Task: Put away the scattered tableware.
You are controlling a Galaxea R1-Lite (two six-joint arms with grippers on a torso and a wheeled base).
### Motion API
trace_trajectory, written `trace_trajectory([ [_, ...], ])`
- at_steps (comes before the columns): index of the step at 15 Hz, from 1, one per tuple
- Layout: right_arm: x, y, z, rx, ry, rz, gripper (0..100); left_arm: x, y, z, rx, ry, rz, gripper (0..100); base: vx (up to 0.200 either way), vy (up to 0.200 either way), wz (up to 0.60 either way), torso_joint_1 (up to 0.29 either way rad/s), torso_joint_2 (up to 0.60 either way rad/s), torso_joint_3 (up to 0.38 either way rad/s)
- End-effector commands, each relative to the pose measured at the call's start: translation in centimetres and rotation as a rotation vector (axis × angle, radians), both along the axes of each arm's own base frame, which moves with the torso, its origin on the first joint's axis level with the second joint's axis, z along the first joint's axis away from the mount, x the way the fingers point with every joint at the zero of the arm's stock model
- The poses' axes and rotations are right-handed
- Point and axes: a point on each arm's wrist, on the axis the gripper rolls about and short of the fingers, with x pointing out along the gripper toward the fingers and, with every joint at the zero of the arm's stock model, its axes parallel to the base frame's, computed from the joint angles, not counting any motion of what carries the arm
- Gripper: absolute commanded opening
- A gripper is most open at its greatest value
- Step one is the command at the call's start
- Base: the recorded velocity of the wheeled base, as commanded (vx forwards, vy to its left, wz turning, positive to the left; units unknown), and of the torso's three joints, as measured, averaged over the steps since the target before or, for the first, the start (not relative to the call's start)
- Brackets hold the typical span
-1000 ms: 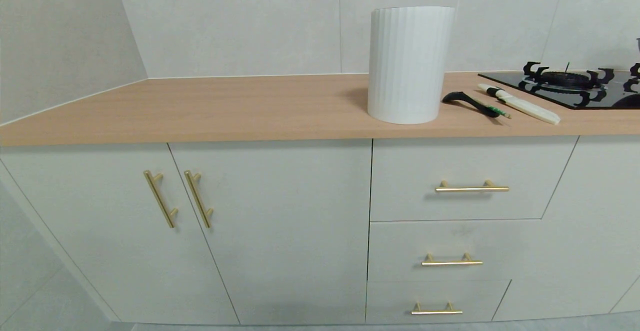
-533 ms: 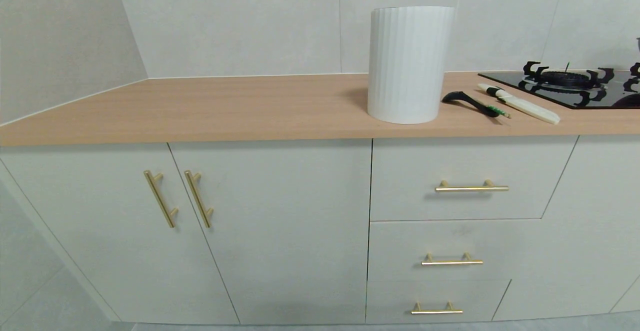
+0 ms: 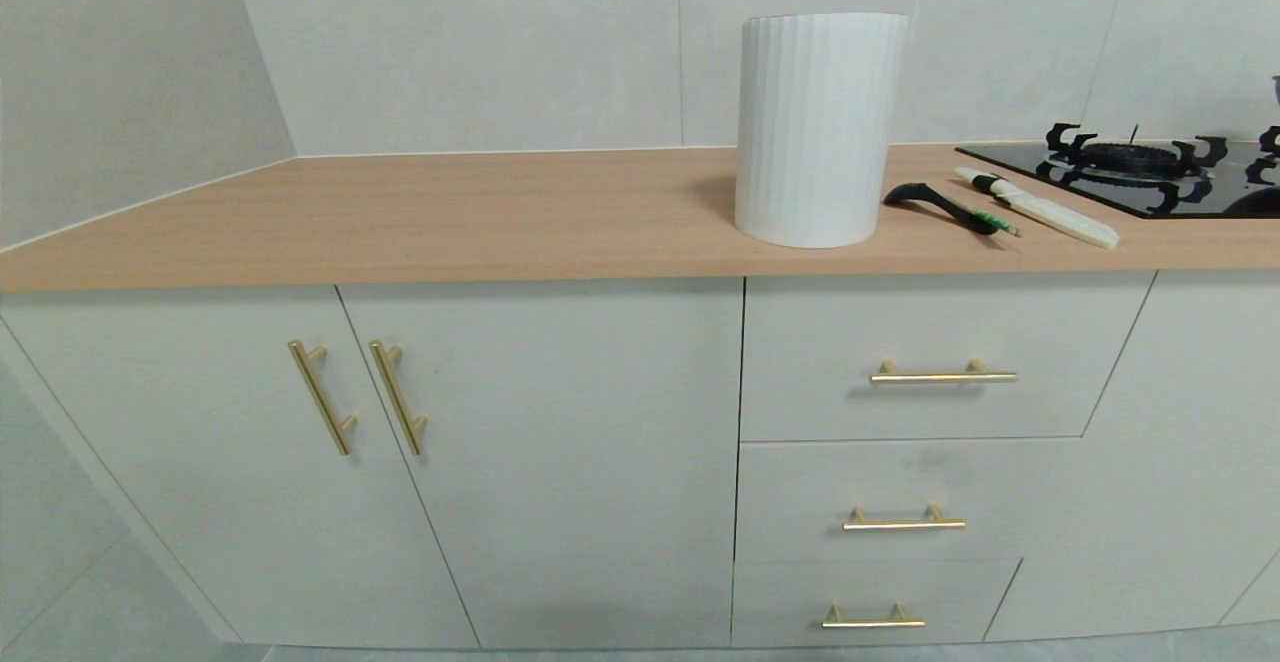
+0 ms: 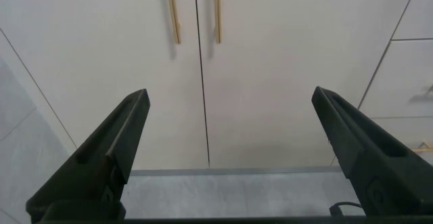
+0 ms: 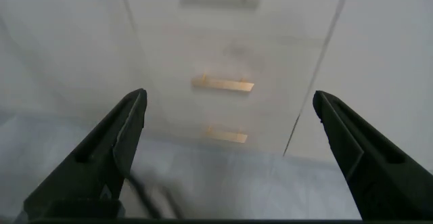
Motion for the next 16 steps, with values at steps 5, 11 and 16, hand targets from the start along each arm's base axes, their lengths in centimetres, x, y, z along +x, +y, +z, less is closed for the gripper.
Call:
trace_trajectory([
  [5, 13.2, 2.2, -0.2, -0.04, 0.425, 0.07, 100, 0.0, 0.0, 0.0, 0.0, 0.0, 0.0, 100, 0.0, 0.0, 0.0, 0.0, 0.0, 0.0],
  [11, 21.3, 3.4, -5.9, -0.065, 0.595, 0.061, 100, 0.0, 0.0, 0.0, 0.0, 0.0, 0.0, 100, 0.0, 0.0, 0.0, 0.0, 0.0, 0.0],
  [16, 26.6, 4.2, -11.1, -0.089, 0.597, 0.018, 100, 0.0, 0.0, 0.0, 0.0, 0.0, 0.0, 100, 0.0, 0.0, 0.0, 0.0, 0.0, 0.0],
])
